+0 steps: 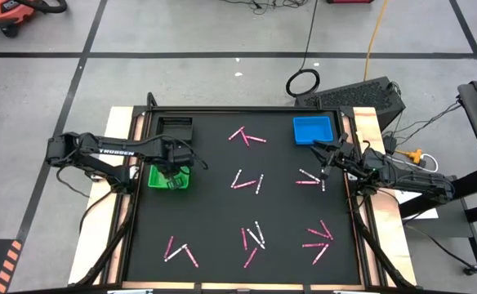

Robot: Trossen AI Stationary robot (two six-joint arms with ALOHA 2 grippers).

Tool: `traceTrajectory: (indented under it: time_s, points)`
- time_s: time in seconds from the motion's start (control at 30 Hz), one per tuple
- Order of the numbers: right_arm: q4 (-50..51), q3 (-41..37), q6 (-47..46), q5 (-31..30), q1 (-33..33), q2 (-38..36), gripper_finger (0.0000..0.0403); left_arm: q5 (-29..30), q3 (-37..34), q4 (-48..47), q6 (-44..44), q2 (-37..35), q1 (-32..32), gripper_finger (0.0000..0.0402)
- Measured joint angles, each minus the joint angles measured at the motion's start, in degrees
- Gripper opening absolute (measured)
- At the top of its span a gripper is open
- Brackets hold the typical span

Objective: Sort crayons
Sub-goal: Put the pink crayon into the green bin, then put the white crayon into the blue bin

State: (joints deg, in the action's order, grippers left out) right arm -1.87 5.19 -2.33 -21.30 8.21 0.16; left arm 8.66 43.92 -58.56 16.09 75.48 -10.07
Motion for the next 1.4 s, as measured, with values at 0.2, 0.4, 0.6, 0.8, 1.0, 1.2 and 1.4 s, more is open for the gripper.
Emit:
traceTrajectory:
  time_s: [0.2,0.4,0.6,0.8,1.0,1.2,1.4]
  points:
    - [-0.09,0.0,0.39,0.12,0.0,0.0,0.0125,1.95,0.14,1.25,0.09,0.0,0.0,0.01]
    - [-3.32,0.0,1.77,3.61,-0.08,0.36,0.0125,-1.85,2.66,0.28,0.15,-0.02,0.42,0.0102]
    - [-2.04,0.0,-0.1,3.57,-0.07,5.46,0.0126,-2.64,6.82,-2.43,0.06,-0.02,2.32,0.0102]
    - [-2.75,3.58,-0.64,3.5,-0.07,14.81,0.0126,-2.64,8.59,-2.63,-0.02,-0.04,4.24,0.0102]
    - [7.92,16.37,1.54,3.31,-0.07,26.63,0.0126,-2.54,8.65,-3.54,-0.46,-0.04,4.59,0.0103]
    - [29.84,27.04,-6.55,3.49,-0.07,36.86,0.0126,-2.36,8.63,-3.62,-0.48,-0.04,4.59,0.0102]
    - [34.7,29.59,-12.45,8.18,-0.06,43.47,0.0126,-0.4,8.65,-3.46,-0.52,-0.04,4.59,0.0102]
